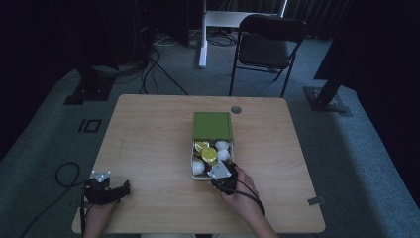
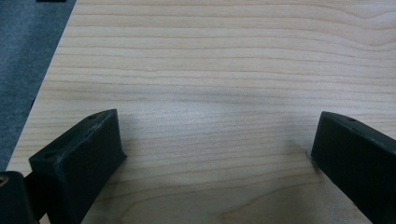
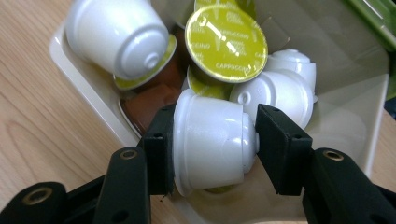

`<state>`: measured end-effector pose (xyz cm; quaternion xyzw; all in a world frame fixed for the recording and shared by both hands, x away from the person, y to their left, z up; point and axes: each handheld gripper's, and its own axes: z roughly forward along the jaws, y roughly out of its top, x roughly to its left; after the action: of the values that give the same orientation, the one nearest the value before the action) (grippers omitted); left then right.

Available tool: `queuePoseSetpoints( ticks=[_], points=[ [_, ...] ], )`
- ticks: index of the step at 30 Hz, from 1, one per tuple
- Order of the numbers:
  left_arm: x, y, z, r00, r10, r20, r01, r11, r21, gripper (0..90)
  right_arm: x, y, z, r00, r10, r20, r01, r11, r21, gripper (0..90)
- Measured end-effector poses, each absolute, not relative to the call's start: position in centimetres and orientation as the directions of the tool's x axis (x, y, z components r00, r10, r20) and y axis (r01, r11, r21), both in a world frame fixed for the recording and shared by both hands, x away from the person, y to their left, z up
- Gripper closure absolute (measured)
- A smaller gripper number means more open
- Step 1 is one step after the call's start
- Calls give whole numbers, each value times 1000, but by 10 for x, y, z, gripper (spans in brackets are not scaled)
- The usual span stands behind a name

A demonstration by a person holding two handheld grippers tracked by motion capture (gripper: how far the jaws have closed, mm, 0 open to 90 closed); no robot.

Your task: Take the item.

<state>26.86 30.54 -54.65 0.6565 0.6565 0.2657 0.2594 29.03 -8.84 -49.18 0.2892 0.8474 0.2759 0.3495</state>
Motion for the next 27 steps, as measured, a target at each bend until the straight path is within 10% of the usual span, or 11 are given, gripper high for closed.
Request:
queuePoseSetpoints(
  ticks=[27],
  points=[
    [268, 306, -547, 1, 1000, 9, 725, -7, 689, 21, 290, -113, -448, -614, 772, -166, 286, 413, 865, 512]
  ],
)
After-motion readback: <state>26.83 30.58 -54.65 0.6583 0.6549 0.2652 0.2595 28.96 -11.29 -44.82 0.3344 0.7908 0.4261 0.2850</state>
